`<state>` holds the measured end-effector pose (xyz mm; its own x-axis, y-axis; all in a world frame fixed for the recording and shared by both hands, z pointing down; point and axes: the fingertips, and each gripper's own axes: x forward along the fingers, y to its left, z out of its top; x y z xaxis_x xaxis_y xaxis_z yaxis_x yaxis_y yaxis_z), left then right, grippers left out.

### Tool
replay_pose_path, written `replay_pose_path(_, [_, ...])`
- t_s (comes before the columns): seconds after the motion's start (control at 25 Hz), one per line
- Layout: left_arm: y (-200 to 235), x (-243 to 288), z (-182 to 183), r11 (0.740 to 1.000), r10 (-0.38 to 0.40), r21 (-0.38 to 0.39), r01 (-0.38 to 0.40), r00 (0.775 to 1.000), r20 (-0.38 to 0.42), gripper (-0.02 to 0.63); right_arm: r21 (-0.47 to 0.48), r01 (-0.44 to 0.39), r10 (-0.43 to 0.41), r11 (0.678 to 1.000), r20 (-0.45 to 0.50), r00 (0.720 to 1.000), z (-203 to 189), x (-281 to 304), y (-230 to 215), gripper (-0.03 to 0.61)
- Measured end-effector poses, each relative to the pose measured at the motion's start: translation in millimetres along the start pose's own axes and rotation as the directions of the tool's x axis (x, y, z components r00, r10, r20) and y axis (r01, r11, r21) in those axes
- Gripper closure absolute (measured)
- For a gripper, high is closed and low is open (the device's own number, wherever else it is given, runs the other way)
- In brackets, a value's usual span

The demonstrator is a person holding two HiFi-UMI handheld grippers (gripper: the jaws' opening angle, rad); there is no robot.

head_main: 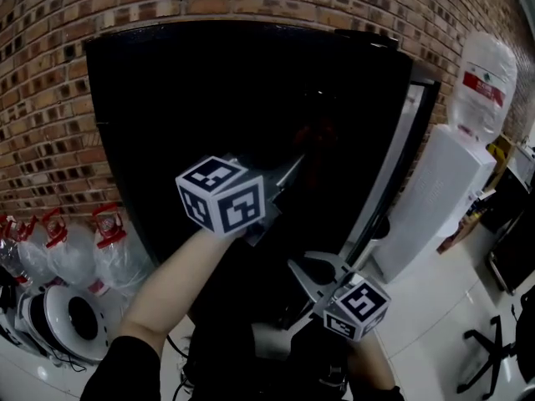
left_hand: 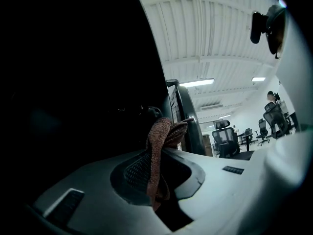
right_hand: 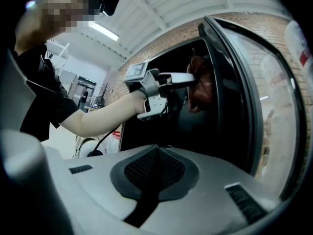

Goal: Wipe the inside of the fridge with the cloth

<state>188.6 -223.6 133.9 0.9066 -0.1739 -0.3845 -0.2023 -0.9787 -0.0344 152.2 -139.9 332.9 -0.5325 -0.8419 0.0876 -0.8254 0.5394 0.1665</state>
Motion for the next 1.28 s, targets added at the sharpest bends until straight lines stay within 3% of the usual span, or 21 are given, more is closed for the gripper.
replay_pose_path(0.08, [1.7,5.1,-2.7,1.000,-0.008,0.017,0.008,1.000,-0.008,0.569,-0.004,-0.004,0.004,1.000,-0.010,1.000,-13.5,5.8,1.3,0.573])
replay_pose_path(0.28, [6.6,15.2,-4.3,0.999,-0.023,0.024,0.023,1.000,-0.009,0.568,-0.109,0.246,-0.244,0.963,0.031,0.969,-4.8,-23.0,-32.8,0.574])
replay_pose_path(0.36, [8.4,17.7,-5.9,0.999,-0.022,0.038,0.022,1.000,-0.009,0.569,-0.064,0.253,-0.250,0.965,0.057,0.967,5.8,-38.9,-40.4,0.574])
replay_pose_path(0.52, [12.8,24.6,-8.4,1.000,-0.015,0.020,0.015,1.000,0.016,0.568,0.053,0.173,-0.178,0.983,0.119,0.977,11.9,-49.1,-47.6,0.574])
replay_pose_path(0.76, [21.2,34.5,-6.0,0.997,-0.002,0.071,0.002,1.000,0.003,0.568,-0.002,0.130,-0.129,0.991,0.127,0.983,14.0,-44.2,-42.8,0.574])
replay_pose_path(0.96, [28.0,25.7,-3.6,0.990,0.010,0.143,-0.009,1.000,-0.003,0.568,-0.044,0.198,-0.187,0.979,0.171,0.967,43.9,-59.4,-46.2,0.574])
replay_pose_path(1.12, [37.2,20.5,-2.1,0.995,0.017,0.094,-0.018,1.000,0.015,0.568,-0.072,0.330,-0.310,0.941,0.203,0.929,76.4,-81.9,-61.8,0.572])
replay_pose_path(1.2, [37.3,20.6,-2.0,0.997,0.021,0.080,-0.022,1.000,0.020,0.568,-0.048,0.394,-0.378,0.918,0.197,0.905,85.0,-88.7,-73.1,0.508])
replay_pose_path(1.28, [35.4,22.4,-1.9,0.996,0.029,0.088,-0.031,0.999,0.025,0.568,0.010,0.441,-0.436,0.897,0.182,0.882,86.0,-86.1,-86.4,0.383])
